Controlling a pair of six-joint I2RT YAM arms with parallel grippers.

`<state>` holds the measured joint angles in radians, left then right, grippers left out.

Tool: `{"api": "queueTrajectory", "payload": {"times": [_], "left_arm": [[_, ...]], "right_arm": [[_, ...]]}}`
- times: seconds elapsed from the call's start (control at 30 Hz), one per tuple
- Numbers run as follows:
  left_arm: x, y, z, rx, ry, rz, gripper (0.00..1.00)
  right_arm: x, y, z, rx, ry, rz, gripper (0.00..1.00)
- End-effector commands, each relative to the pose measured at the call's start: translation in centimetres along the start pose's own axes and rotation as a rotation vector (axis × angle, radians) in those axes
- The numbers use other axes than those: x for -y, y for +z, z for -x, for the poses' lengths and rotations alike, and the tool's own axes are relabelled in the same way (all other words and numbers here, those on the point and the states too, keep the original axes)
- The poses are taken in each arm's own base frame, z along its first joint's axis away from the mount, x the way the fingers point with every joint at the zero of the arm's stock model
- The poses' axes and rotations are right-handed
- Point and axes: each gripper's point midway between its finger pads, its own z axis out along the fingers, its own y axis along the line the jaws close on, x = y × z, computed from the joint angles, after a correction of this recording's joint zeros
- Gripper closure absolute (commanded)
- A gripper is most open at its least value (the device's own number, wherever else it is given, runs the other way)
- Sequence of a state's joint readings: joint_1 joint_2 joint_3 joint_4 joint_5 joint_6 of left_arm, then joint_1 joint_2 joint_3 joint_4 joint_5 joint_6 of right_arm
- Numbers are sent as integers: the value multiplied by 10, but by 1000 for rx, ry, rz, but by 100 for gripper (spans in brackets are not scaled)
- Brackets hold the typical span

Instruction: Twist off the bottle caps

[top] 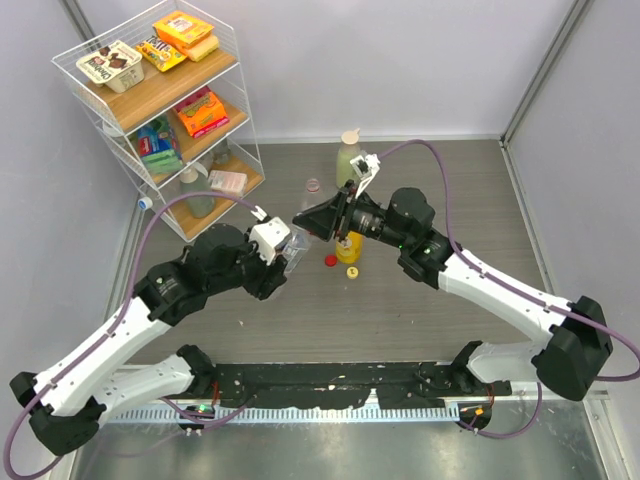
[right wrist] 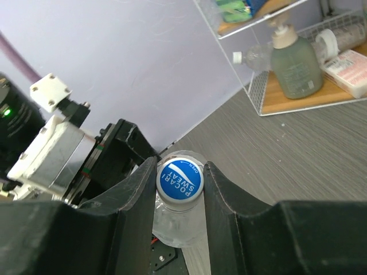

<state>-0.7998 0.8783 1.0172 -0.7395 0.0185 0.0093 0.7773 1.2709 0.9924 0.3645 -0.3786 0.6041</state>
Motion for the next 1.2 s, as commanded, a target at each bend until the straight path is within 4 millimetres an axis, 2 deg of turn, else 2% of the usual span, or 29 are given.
{"api": "queueTrajectory", "payload": {"times": [0.0,0.3,0.47,0.63,0.77,1.03,1.17], "left_arm": [[27,-26,37,138,22,-155,100],[82,-57,50,173,43,-485,100],[105,-79,58,202,62,-640,100],[123,-98,68,236,84,-774,100],[137,-111,78,261,76,-894,100],[157,-126,91,308,75,-1091,100],[157,-124,90,300,66,-1097,100]], "right_arm": [[-36,-16,10,7,-116,138,98],[-62,-35,1,-31,-182,276,98],[-89,-52,-5,-43,-226,428,98],[-113,-70,-9,-54,-252,574,98],[-124,-79,-9,-58,-267,637,98],[-143,-97,-3,-20,-322,715,98],[-144,-99,-5,-23,-326,726,98]]}}
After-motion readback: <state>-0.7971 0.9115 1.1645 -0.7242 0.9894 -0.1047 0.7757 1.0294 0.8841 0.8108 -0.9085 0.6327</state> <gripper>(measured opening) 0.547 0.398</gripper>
